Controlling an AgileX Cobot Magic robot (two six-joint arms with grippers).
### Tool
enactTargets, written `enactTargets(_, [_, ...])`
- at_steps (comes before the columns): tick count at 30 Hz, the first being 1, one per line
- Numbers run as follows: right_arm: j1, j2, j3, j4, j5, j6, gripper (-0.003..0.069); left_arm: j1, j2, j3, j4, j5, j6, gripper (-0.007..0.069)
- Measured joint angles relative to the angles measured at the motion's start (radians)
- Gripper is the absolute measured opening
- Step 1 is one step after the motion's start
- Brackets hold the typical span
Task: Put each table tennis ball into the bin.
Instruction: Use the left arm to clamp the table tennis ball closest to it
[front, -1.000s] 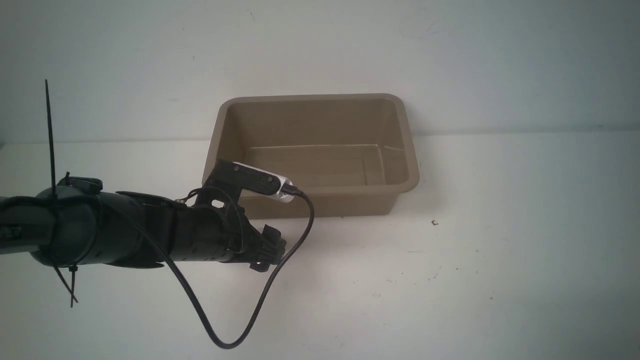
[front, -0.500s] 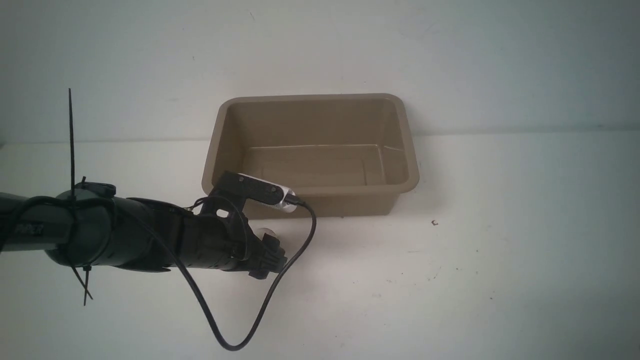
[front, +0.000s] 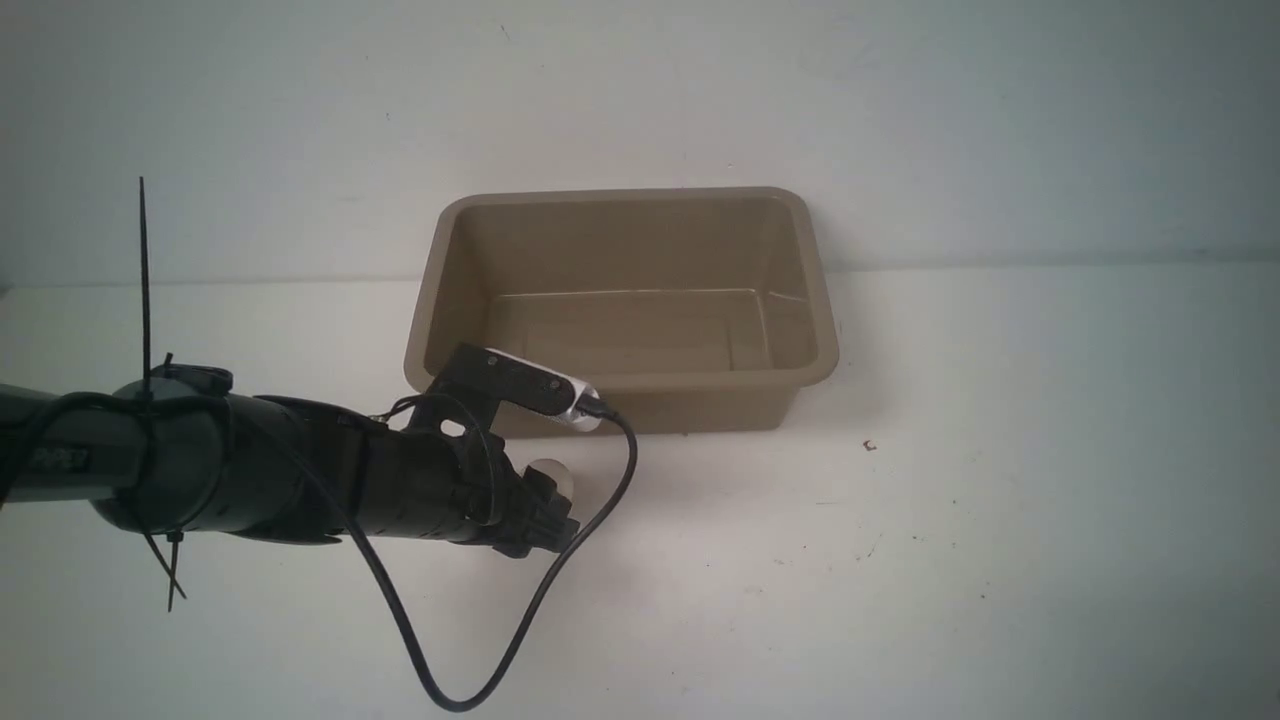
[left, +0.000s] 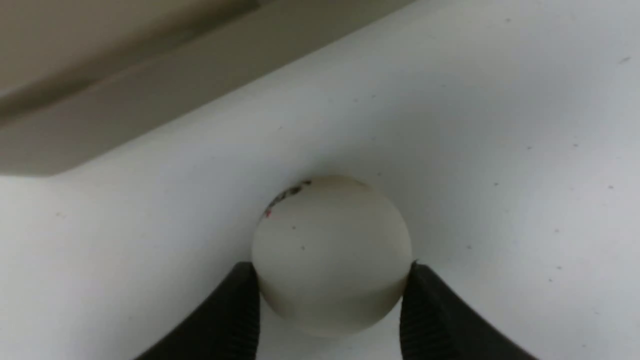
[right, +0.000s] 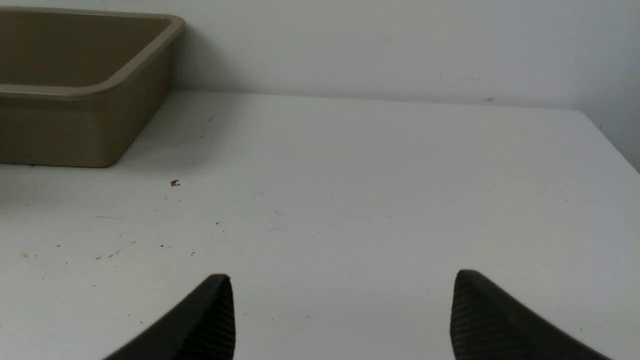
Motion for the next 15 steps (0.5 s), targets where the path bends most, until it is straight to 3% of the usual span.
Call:
enactTargets(9, [0.0,0.0,0.0,0.0,0.0,0.001,0.0525,0.0,-0.093,0.011,0.0,0.12,-0.014,0.0322])
enactTargets(15, [0.0,0.0,0.0,0.0,0.0,0.001,0.0525,0.0,-0.177,0.064,0.085,0.22,-0.127,0.0322])
